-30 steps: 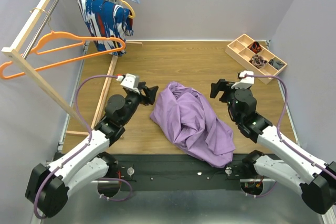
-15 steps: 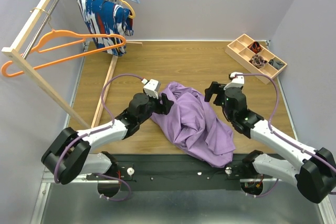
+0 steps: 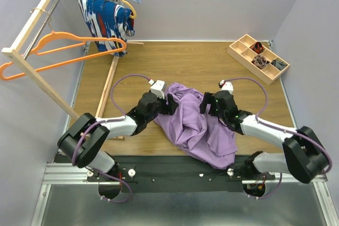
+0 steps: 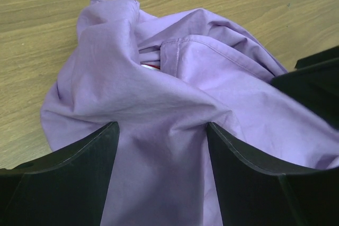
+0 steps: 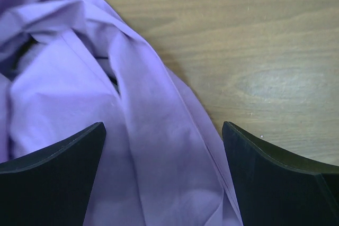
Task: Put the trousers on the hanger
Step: Fold the trousers
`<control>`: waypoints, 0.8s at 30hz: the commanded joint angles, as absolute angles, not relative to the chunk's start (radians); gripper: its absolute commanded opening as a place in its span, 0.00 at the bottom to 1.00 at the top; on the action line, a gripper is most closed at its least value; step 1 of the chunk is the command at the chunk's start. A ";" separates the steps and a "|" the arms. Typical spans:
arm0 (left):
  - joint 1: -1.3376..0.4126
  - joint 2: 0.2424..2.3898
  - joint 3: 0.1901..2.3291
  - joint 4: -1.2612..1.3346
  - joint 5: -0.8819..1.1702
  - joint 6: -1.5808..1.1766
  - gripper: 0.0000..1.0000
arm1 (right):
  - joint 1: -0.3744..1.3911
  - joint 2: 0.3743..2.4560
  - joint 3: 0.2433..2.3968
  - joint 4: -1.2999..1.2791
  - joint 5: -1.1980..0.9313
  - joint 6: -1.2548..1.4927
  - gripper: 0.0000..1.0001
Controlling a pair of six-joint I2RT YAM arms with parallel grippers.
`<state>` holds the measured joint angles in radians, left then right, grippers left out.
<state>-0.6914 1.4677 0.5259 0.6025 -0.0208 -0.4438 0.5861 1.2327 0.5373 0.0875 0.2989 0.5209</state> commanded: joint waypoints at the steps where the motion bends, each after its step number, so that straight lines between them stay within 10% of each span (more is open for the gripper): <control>1: -0.695 1.496 0.535 0.686 -0.023 -0.463 0.72 | 0.589 1.344 0.557 0.067 0.284 0.561 1.00; 6: -0.689 1.534 0.537 0.725 -0.011 -0.472 0.53 | 0.589 1.445 0.594 0.066 0.263 0.563 1.00; 11: -0.667 1.548 0.525 0.776 0.046 -0.489 0.14 | 0.591 1.496 0.604 0.069 0.196 0.572 0.94; 14: -0.641 1.526 0.502 0.808 0.064 -0.499 0.00 | 0.588 1.491 0.604 0.069 0.175 0.563 0.76; 19: -0.595 1.419 0.463 0.822 0.068 -0.499 0.00 | 0.588 1.456 0.620 0.066 0.179 0.545 0.13; 24: -0.517 1.240 0.439 0.709 0.008 -0.460 0.00 | 0.589 1.407 0.684 0.038 0.271 0.503 0.01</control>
<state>-0.5770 1.3911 0.4515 0.7509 0.0574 -0.4961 0.5861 1.4570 0.6117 0.0792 0.1978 0.5449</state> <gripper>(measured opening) 0.009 0.036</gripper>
